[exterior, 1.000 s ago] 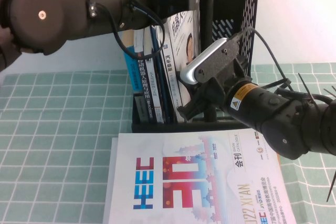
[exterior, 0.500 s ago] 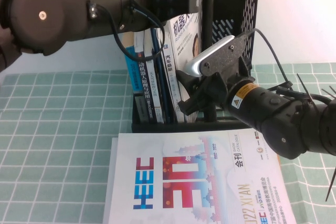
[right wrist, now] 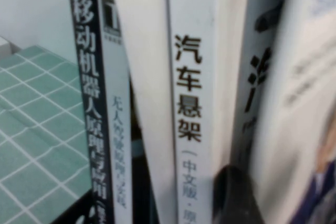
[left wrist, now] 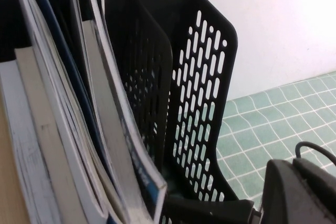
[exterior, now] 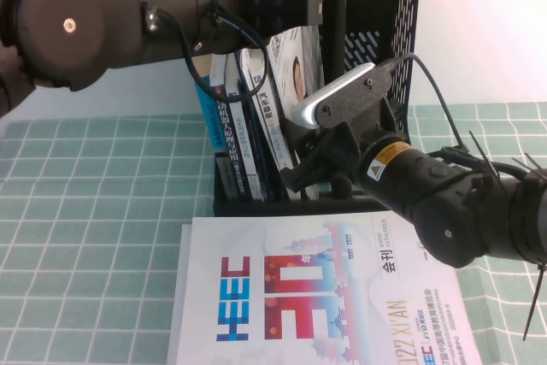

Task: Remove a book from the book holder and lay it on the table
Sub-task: Pick up the right side book from the book shelf

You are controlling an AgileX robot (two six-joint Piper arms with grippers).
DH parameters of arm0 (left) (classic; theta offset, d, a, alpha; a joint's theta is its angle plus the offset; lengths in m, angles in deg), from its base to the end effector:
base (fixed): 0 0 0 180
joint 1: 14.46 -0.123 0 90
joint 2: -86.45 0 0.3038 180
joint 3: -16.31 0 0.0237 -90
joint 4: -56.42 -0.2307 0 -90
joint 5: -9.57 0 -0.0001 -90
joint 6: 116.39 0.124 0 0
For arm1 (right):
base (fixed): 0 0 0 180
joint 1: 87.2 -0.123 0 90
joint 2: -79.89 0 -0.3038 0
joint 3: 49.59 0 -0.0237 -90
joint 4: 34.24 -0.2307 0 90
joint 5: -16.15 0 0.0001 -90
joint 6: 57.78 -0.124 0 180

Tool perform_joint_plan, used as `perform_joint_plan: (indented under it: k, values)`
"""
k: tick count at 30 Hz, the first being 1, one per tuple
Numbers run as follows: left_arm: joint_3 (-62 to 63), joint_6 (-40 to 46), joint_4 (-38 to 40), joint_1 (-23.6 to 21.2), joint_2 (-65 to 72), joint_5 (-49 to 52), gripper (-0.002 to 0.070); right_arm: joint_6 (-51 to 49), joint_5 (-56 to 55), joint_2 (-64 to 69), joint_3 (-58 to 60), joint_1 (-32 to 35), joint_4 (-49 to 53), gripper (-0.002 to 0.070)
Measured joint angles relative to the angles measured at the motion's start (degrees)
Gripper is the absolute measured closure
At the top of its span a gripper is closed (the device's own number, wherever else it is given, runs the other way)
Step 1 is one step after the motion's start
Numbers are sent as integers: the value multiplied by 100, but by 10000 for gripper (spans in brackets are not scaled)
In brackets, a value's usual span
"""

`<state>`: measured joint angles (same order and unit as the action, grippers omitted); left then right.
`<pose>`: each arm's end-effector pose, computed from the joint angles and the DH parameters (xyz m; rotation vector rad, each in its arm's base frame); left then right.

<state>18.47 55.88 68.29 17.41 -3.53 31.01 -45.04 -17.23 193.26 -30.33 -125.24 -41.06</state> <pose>0.2895 -0.1910 0.4190 0.2749 1.9370 -0.6648 0.3423 0.2576 0.2427 -0.6248 1.6317 0.3406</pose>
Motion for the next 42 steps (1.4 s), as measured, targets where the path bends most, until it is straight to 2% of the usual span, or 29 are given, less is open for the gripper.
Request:
perform_joint_plan:
  k: [5,9,13,16,30,42]
  values:
    - [0,0,-23,0,0,13,678,934,-90,23,0,-48,-659,334]
    - [0,21,-24,0,0,13,678,1171,-371,153,0,-59,-725,447]
    - [0,113,-33,0,0,26,677,1190,-499,222,0,-69,-749,598]
    - [0,141,-115,0,0,66,678,1200,-623,222,0,-80,-798,647]
    - [0,204,-240,0,-270,220,678,2441,-2908,-381,31,-433,-1843,651]
    - [0,213,-503,0,-930,364,677,2894,-2971,-1452,31,-471,-1646,652]
